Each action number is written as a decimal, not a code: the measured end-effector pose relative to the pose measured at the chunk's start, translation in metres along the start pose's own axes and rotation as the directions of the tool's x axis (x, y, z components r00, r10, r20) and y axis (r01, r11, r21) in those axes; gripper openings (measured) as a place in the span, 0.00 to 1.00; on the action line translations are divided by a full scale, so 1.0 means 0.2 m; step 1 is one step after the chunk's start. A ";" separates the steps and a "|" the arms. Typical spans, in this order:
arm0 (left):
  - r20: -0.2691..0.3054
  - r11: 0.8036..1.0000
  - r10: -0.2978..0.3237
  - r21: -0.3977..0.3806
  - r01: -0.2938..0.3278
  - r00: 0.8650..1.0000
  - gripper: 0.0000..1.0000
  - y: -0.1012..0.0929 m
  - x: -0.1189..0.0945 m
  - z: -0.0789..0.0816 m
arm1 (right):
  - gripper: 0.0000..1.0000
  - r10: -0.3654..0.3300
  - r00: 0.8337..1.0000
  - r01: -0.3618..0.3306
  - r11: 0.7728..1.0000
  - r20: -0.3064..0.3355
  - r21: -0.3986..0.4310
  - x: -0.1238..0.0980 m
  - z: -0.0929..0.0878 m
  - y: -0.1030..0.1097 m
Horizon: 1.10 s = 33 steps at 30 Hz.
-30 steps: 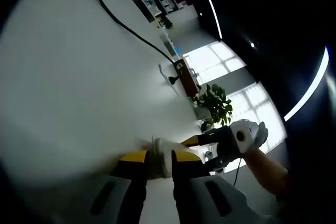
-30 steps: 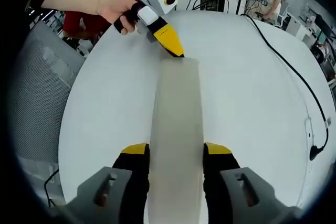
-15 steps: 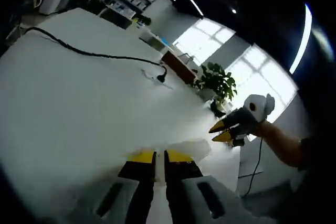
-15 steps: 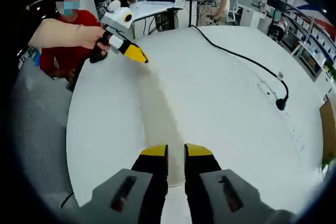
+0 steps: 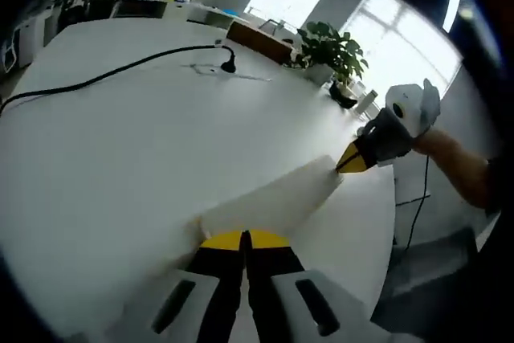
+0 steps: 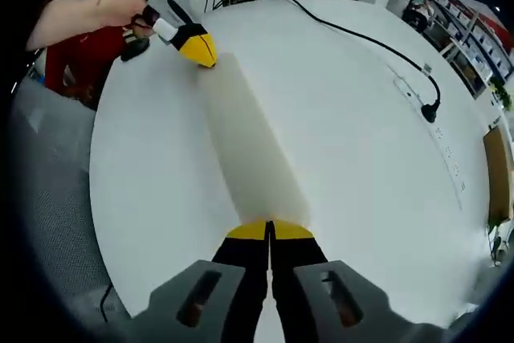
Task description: Arrange the utensils inside the cutlery case until each visible utensil rests in its matching compartment.
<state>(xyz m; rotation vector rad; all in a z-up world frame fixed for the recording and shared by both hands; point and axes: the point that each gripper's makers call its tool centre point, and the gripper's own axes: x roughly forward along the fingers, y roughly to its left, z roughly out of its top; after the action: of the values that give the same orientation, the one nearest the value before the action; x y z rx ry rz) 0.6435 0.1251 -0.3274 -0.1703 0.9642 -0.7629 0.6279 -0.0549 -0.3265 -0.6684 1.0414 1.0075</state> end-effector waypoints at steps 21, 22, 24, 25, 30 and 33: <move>0.025 0.999 0.041 0.015 -0.041 0.999 0.00 -0.03 0.01 0.02 | 0.00 0.026 0.987 -0.020 0.999 -0.160 0.041 0.00 -0.03 0.01; 0.024 0.999 0.041 0.019 -0.041 0.999 0.00 -0.04 0.01 0.02 | 0.00 0.024 0.986 -0.018 0.999 -0.168 0.033 0.00 -0.02 0.01; 0.023 0.999 0.045 0.021 -0.046 0.999 0.00 -0.04 0.01 0.01 | 0.00 0.015 0.984 -0.012 1.000 -0.179 0.018 0.00 -0.02 0.01; 0.021 0.998 0.050 0.024 -0.051 0.999 0.00 -0.04 0.01 0.01 | 0.00 0.009 0.982 -0.009 1.000 -0.189 0.003 0.00 -0.02 0.01; 0.006 0.996 0.068 0.055 -0.068 0.998 0.00 -0.03 0.01 0.02 | 0.00 0.004 0.976 -0.005 1.000 -0.218 -0.004 0.00 -0.02 0.01; -0.010 0.994 0.077 0.077 -0.076 0.997 0.00 -0.04 0.00 0.00 | 0.00 0.005 0.970 -0.007 1.000 -0.243 -0.011 0.00 -0.02 0.00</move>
<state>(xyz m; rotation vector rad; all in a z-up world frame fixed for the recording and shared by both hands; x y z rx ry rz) 0.6396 0.1195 -0.3232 -0.0616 0.9470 -0.7295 0.6269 -0.0595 -0.3286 -0.8136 1.2525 0.9533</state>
